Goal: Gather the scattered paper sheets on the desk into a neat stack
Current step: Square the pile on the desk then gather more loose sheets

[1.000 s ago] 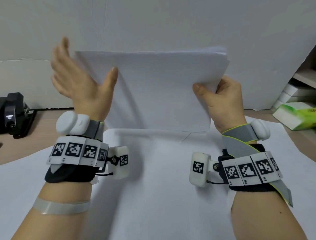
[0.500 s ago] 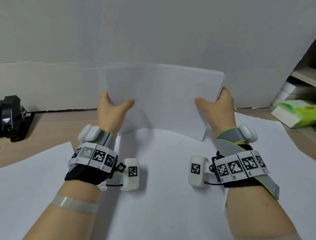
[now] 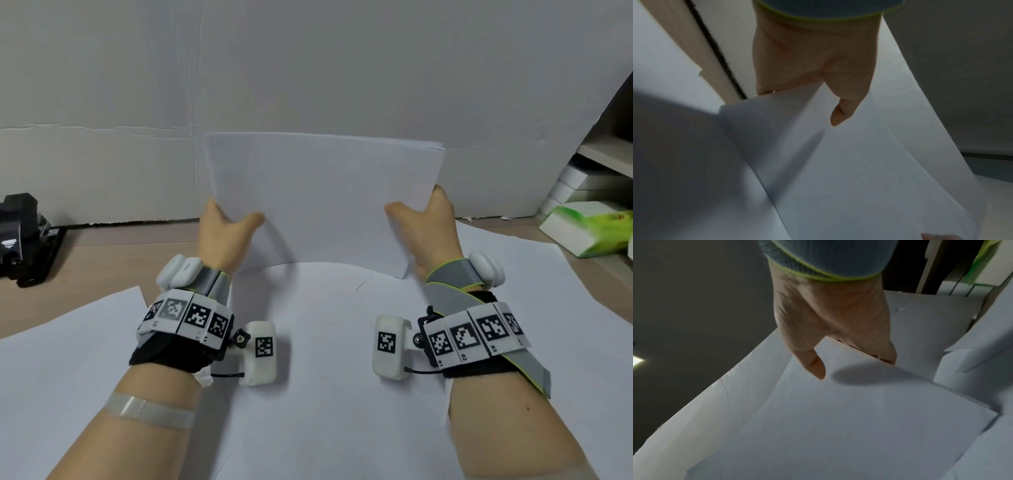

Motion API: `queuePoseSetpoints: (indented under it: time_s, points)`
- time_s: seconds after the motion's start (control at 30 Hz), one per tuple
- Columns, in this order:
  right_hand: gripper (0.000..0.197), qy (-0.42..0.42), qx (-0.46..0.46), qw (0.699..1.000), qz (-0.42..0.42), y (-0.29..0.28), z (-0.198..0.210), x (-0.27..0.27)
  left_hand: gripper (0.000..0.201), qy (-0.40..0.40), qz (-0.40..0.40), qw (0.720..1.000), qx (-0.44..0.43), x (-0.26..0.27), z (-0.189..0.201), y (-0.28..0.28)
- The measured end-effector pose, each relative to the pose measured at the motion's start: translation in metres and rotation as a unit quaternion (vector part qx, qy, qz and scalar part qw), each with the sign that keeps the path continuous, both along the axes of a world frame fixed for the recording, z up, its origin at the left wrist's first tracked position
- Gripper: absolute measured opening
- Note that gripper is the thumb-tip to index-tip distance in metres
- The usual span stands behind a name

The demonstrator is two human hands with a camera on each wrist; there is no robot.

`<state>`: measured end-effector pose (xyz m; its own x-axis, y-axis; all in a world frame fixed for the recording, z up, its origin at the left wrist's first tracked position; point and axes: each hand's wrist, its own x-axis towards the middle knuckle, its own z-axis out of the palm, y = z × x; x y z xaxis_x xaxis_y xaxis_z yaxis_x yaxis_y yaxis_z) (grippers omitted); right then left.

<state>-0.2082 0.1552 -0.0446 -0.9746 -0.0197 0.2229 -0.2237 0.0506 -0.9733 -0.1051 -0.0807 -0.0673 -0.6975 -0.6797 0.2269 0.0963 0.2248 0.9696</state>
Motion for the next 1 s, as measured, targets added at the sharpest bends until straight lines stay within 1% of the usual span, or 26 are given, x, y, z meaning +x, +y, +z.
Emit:
queuePoseSetpoints:
  time_s: [0.07,0.13,0.23,0.27,0.3,0.37,0.47,0.53,0.6,0.67,0.73,0.77,0.8,0.83,0.9,0.93,0.97,1.0]
  points:
    - [0.032,-0.018,-0.004,1.000,0.003,-0.001,-0.002,-0.001,0.030,-0.012,-0.008,1.000,0.010,0.000,-0.003,0.000]
    - [0.029,-0.019,-0.005,1.000,0.009,-0.002,-0.001,-0.002,0.032,-0.028,-0.007,0.999,0.028,-0.001,-0.003,-0.003]
    - [0.025,-0.018,-0.002,1.000,0.011,-0.003,-0.004,-0.002,0.052,-0.044,0.016,0.997,0.062,-0.003,-0.003,-0.007]
    - [0.025,-0.020,0.000,1.000,0.008,-0.002,-0.005,-0.002,0.053,-0.038,0.020,0.997,0.068,-0.003,-0.002,-0.007]
    - [0.026,-0.021,-0.001,1.000,0.002,-0.002,-0.005,-0.002,0.046,-0.033,0.024,0.997,0.068,-0.003,-0.001,-0.007]
    - [0.029,-0.022,0.004,1.000,-0.011,-0.001,-0.004,-0.003,0.023,-0.035,0.036,0.998,0.045,-0.005,-0.001,-0.008]
    - [0.031,-0.031,0.023,0.999,-0.022,-0.002,-0.008,-0.005,0.030,-0.070,0.033,0.997,0.026,-0.005,-0.003,-0.009]
    - [0.029,-0.042,0.036,0.998,-0.021,-0.002,-0.012,-0.003,0.023,-0.086,0.038,0.995,0.019,-0.004,-0.005,-0.011]
    - [0.025,-0.040,0.045,0.998,-0.029,-0.001,-0.014,0.000,0.016,-0.095,0.028,0.995,-0.011,-0.003,-0.003,-0.012]
    - [0.022,-0.032,0.052,0.997,-0.037,0.001,-0.012,0.006,0.021,-0.089,0.017,0.994,-0.063,-0.003,-0.001,-0.009]
    - [0.020,-0.023,0.047,0.998,-0.045,0.004,-0.008,0.009,0.020,-0.078,0.018,0.990,-0.120,-0.001,0.007,-0.004]
    - [0.015,-0.015,0.045,0.997,-0.060,0.011,-0.003,0.011,0.020,-0.073,0.006,0.988,-0.138,0.001,0.013,0.002]
    - [0.009,-0.009,0.042,0.997,-0.072,0.016,0.003,0.015,0.022,-0.063,-0.018,0.986,-0.153,0.004,0.019,0.004]
    - [0.009,-0.005,0.037,0.996,-0.083,0.024,0.008,0.016,0.024,-0.046,-0.056,0.985,-0.155,0.005,0.024,0.006]
    - [0.013,0.003,0.030,0.995,-0.099,0.037,0.019,0.019,0.025,-0.021,-0.109,0.986,-0.125,0.006,0.031,0.010]
    - [0.010,0.004,0.025,0.993,-0.113,0.043,0.023,0.022,0.026,-0.019,-0.120,0.988,-0.093,0.005,0.033,0.013]
    - [0.017,-0.001,0.020,0.991,-0.135,0.048,0.026,0.022,0.026,-0.017,-0.128,0.990,-0.057,0.004,0.034,0.016]
    - [0.034,-0.016,0.030,0.985,-0.166,0.055,0.029,0.026,0.022,-0.015,-0.133,0.991,-0.023,0.003,0.034,0.023]
